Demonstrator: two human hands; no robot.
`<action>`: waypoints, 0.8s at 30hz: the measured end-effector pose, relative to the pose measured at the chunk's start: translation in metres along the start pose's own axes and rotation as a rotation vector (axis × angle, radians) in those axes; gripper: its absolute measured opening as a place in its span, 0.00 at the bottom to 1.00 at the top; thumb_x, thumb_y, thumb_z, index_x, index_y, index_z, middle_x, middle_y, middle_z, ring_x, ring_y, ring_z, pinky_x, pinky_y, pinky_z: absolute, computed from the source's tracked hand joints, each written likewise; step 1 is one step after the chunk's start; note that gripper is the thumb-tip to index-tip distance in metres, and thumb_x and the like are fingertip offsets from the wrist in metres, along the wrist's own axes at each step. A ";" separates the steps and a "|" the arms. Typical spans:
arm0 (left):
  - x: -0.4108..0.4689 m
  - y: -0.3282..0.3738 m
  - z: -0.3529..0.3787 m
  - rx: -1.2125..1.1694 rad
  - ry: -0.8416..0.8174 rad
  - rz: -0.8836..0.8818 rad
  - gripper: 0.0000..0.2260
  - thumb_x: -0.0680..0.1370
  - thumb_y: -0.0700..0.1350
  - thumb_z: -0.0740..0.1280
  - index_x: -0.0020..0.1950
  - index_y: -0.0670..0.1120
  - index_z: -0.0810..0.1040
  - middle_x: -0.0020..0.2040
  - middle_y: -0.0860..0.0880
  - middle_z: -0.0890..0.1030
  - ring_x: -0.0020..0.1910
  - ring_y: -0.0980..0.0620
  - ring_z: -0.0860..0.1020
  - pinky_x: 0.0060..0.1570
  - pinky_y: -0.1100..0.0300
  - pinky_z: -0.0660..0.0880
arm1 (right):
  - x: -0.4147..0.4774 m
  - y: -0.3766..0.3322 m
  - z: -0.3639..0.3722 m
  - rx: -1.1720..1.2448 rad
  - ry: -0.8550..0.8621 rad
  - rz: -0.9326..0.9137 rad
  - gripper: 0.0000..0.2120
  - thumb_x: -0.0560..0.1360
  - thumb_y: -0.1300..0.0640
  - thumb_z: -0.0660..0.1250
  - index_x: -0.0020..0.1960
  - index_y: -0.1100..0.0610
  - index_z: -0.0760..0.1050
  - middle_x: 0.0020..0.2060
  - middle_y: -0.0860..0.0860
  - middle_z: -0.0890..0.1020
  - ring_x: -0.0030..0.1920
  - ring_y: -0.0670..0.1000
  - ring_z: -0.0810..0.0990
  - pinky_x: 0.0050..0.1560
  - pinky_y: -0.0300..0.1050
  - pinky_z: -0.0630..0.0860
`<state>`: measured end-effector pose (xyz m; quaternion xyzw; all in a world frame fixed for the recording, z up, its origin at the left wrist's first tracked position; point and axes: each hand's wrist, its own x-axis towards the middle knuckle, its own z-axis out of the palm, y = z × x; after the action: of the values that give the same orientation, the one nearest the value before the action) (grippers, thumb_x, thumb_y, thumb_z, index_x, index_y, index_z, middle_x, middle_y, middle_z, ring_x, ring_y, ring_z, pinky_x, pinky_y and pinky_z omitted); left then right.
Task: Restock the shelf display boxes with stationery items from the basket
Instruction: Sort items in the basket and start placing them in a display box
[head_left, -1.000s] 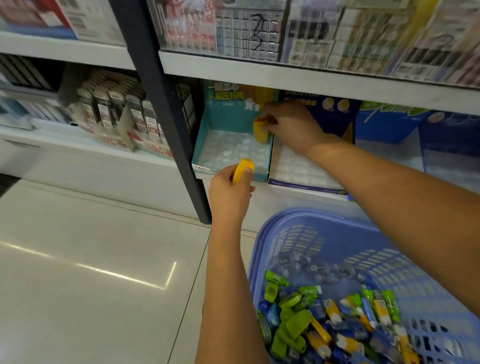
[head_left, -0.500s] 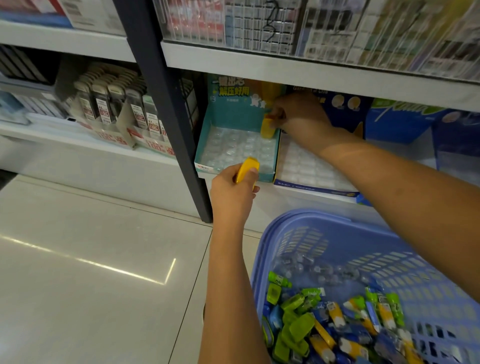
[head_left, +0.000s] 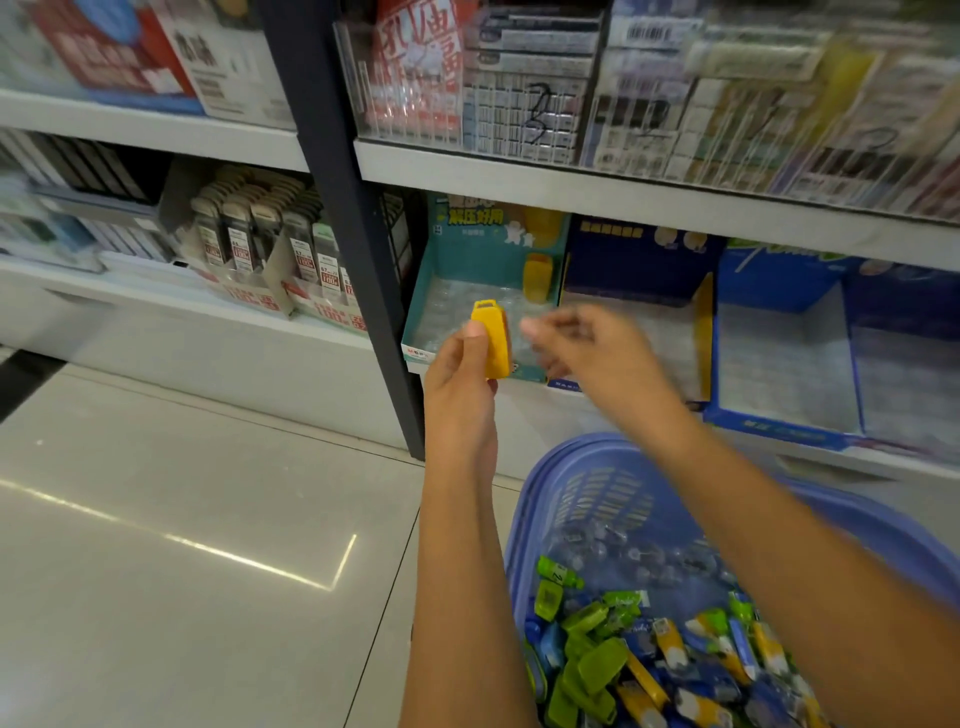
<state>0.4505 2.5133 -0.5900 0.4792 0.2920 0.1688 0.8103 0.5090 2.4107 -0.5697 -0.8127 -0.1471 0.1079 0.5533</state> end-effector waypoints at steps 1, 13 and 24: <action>-0.001 0.000 0.002 -0.041 -0.025 0.013 0.07 0.81 0.48 0.61 0.47 0.51 0.78 0.46 0.53 0.79 0.49 0.55 0.77 0.50 0.61 0.73 | -0.014 0.002 0.003 0.163 -0.029 0.044 0.08 0.70 0.49 0.73 0.46 0.50 0.77 0.38 0.48 0.83 0.36 0.42 0.81 0.37 0.35 0.77; 0.001 -0.010 0.020 0.330 -0.087 0.331 0.12 0.81 0.41 0.62 0.62 0.43 0.77 0.58 0.47 0.80 0.58 0.53 0.78 0.56 0.65 0.72 | 0.006 0.008 -0.004 0.379 0.209 -0.081 0.07 0.73 0.59 0.70 0.50 0.51 0.79 0.44 0.45 0.84 0.45 0.41 0.82 0.48 0.34 0.78; 0.012 -0.031 0.025 1.480 -0.248 0.547 0.13 0.79 0.47 0.62 0.57 0.40 0.75 0.59 0.44 0.77 0.71 0.46 0.60 0.66 0.57 0.64 | 0.093 0.007 -0.023 -0.640 -0.052 -0.298 0.14 0.75 0.58 0.68 0.60 0.59 0.79 0.60 0.58 0.79 0.62 0.57 0.75 0.64 0.43 0.67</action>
<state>0.4755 2.4881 -0.6113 0.9627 0.1080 0.0695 0.2382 0.6047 2.4217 -0.5687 -0.9116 -0.3045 -0.0046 0.2762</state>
